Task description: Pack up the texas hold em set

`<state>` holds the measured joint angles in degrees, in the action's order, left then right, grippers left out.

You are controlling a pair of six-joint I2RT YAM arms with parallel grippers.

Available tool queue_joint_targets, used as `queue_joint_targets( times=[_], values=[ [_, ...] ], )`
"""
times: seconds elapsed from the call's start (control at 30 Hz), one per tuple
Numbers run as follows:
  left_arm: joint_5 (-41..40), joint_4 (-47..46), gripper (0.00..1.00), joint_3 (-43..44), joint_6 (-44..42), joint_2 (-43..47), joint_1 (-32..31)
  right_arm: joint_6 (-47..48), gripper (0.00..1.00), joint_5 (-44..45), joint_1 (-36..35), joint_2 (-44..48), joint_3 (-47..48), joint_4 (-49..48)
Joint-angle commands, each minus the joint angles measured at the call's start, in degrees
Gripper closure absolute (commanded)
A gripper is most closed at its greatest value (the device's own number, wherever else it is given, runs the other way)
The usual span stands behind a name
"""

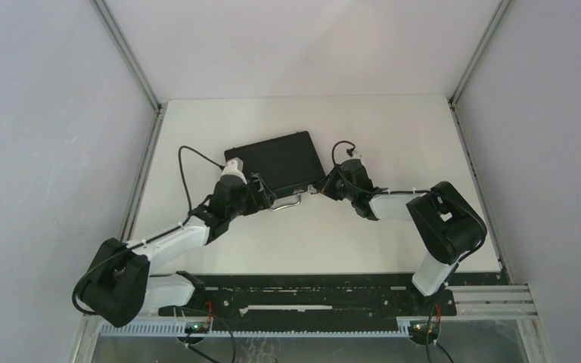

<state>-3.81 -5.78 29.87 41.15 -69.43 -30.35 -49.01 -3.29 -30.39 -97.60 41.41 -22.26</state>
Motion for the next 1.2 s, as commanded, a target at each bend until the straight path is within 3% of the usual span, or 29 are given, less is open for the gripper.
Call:
queue_joint_targets(
  times=[0.0,0.4,0.87,1.03,1.17],
  values=[
    [2.55,-1.81,0.15,2.55,2.25,-3.04,0.23,4.61,1.0,7.67,1.37,-1.71,-2.21,11.33],
    [4.28,-3.67,0.16,-0.28,4.66,-9.75,0.19,5.39,1.0,7.01,1.63,-1.54,-2.63,10.66],
    [-0.13,-1.93,0.15,-5.01,3.26,-4.61,-0.79,5.96,1.0,4.74,1.58,-0.65,-2.72,9.09],
    [-0.51,-1.37,0.13,-4.64,2.8,-2.89,-0.9,8.52,1.0,2.15,0.6,3.2,-3.07,8.15],
    [-2.12,-2.19,0.13,-5.94,1.58,3.89,-1.94,13.56,1.0,4.96,-2.44,9.08,-4.06,8.11]
  ],
)
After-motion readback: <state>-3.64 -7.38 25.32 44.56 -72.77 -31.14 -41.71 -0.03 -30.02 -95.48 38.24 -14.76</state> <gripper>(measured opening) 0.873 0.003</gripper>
